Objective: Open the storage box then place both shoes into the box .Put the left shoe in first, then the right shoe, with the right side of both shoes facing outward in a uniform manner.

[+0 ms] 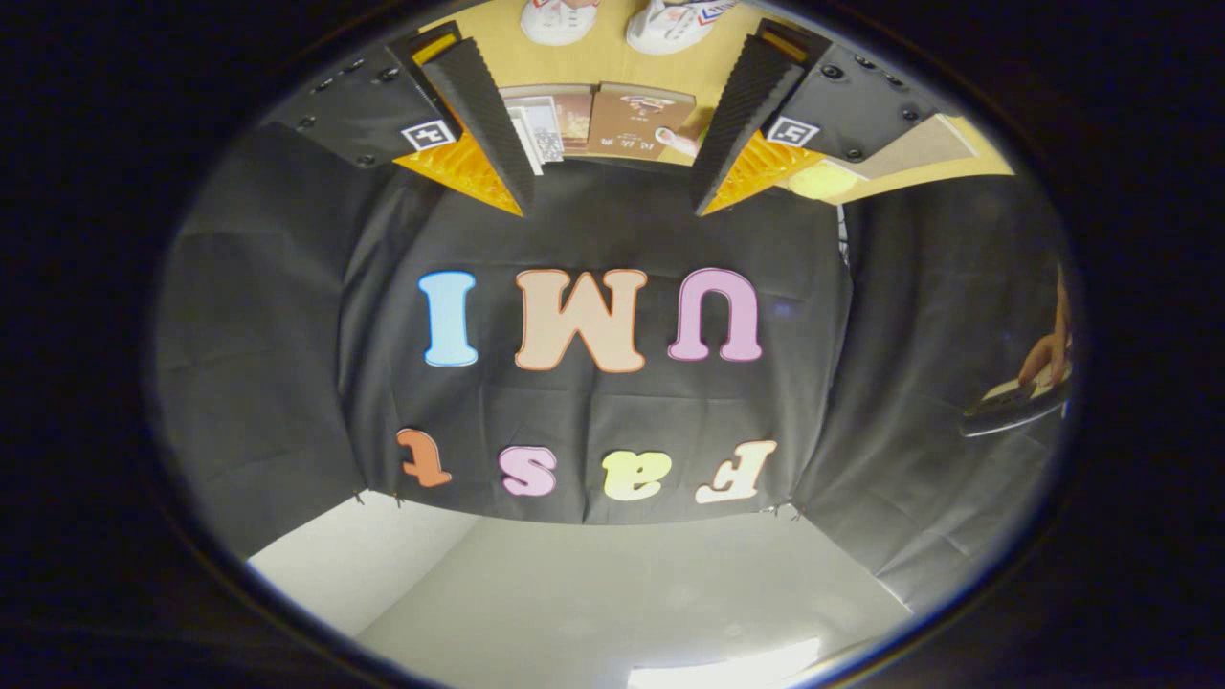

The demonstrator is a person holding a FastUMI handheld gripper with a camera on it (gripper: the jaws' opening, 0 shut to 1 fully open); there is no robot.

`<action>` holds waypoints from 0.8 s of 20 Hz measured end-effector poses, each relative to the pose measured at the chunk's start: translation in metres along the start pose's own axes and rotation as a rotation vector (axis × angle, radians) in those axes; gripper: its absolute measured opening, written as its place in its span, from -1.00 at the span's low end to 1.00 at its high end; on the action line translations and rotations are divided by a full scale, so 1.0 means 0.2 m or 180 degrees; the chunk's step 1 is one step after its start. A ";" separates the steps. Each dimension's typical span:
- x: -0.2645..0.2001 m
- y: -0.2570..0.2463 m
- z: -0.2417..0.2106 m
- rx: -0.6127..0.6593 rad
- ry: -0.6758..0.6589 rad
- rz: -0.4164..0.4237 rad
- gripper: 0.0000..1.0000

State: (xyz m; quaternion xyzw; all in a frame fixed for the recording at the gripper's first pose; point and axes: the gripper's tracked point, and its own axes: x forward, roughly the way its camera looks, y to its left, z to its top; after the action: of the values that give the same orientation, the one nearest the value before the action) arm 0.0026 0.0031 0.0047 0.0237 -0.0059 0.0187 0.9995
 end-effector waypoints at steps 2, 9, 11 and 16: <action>-0.01 0.02 0.00 0.0085 -0.0005 0.0030 1.00; -0.03 0.13 -0.08 0.0439 0.0154 0.0308 1.00; -0.04 0.17 -0.11 0.0596 0.0212 0.0435 1.00; -0.08 0.27 -0.32 0.1094 0.0628 0.0717 0.99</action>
State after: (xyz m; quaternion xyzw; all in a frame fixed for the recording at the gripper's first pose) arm -0.0143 0.0605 -0.0570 0.1909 0.0925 0.1331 0.9681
